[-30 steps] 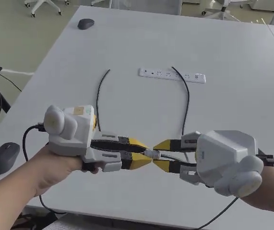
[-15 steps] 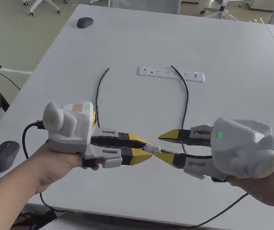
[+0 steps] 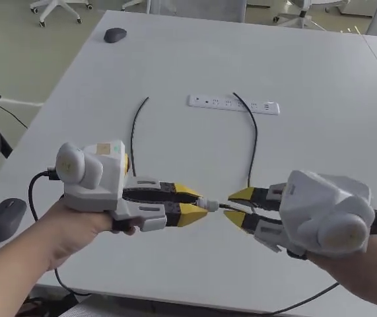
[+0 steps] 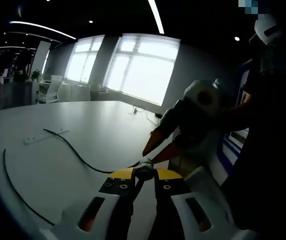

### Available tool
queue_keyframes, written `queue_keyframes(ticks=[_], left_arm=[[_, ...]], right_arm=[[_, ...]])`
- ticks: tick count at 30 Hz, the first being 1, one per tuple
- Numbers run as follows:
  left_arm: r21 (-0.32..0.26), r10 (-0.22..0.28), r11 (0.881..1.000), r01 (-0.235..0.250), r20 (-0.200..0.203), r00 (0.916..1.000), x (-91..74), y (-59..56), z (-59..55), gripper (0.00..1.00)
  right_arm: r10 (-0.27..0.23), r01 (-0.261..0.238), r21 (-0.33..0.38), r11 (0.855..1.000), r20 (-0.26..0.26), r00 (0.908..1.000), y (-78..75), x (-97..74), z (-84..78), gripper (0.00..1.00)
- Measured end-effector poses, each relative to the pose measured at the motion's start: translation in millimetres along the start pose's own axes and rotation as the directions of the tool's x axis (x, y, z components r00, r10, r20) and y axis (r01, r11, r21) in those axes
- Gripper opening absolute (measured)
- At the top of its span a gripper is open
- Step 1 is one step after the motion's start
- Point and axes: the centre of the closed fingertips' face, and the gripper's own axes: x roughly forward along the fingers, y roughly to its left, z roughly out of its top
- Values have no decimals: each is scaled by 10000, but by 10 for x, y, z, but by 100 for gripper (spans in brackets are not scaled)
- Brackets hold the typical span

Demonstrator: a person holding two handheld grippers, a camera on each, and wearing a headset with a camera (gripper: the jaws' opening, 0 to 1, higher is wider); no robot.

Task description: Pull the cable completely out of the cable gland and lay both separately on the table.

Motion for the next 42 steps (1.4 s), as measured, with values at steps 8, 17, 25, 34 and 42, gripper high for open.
queue_keyframes(ticks=[8, 17, 25, 34, 42], left_arm=[[17, 13, 10000, -12, -119, 9999, 24, 7, 27, 15], [-78, -15, 10000, 13, -230, 9997, 62, 27, -1, 15], [-31, 119, 9999, -120, -253, 9996, 91, 53, -11, 15], [84, 96, 9999, -93, -401, 9992, 125, 56, -55, 15], [47, 172, 9998, -171, -313, 9994, 106, 65, -40, 15]], right_arm=[[-434, 429, -311, 9986, -181, 9989, -57, 39, -38, 9], [-344, 342, -390, 9987, -55, 9994, -63, 74, -8, 6], [-358, 349, -298, 9989, -305, 9989, -82, 108, -58, 0], [-183, 177, -133, 9998, -461, 9988, -78, 114, -132, 0], [-376, 410, 656, 9970, -533, 9979, -149, 85, -228, 0]])
